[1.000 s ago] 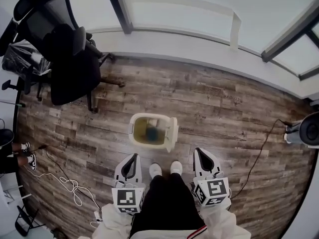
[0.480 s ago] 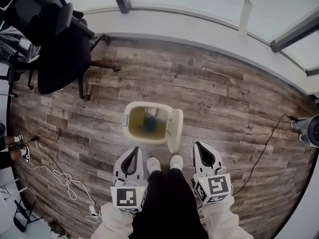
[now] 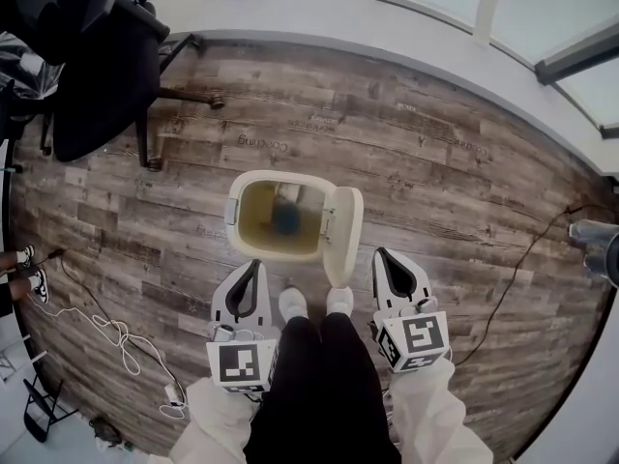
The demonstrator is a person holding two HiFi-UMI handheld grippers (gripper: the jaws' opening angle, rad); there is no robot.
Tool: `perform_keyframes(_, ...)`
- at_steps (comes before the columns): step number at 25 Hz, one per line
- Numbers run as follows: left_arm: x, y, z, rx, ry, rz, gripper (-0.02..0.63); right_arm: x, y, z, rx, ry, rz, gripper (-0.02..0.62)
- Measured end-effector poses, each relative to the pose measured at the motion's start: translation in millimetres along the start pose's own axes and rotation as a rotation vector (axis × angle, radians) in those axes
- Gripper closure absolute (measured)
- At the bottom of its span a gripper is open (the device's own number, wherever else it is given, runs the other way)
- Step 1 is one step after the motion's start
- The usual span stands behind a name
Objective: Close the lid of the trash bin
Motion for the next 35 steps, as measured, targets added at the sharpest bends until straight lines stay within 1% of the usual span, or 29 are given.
perform_keyframes(2,3.1,-2.0,-3.7,-0.021,-0.015,-0.007,0.601,2.6,-7.2,-3.9,0.005,0.027,0.029,0.572)
perform_keyframes(6,-0.8,2.5,-1.7,0.002,-0.009,-0.019,0.601,7.2,-13.3,-5.8,0.020,0.070,0.073,0.572)
perform_keyframes(8,1.1,4.1,-4.0,-0.001,-0.004,-0.014,0.601,9.4,-14.8,-3.4,0.018,0.078,0.085,0.572)
perform_keyframes(11,2.3,4.2,-0.1,0.020,0.016,-0.010,0.601,14.4,-19.5,1.1,0.016,0.084,0.101,0.572)
perform_keyframes(16,8.1,4.1,-1.1,0.009,0.001,-0.012,0.601,25.8,-24.7,5.8,0.013,0.100,0.132,0.572)
perform_keyframes(21,14.4,10.0,-1.0,0.017,0.037,-0.003,0.601,36.2,-30.5,10.9,0.016,0.108,0.149,0.572)
perform_keyframes(35,59.0,28.0,-10.1,-0.007,0.102,0.062,0.601,102.2,-82.3,30.4,0.029,0.181,0.289,0.572)
Point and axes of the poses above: the fingertips, and each gripper's own axes: y backward along the fingers, x to its left, z out of its top, the point moved 5 cm from there along y, backward along the fingers, and after that the axes turned 15 degrees about y, right-handed, at the moved point
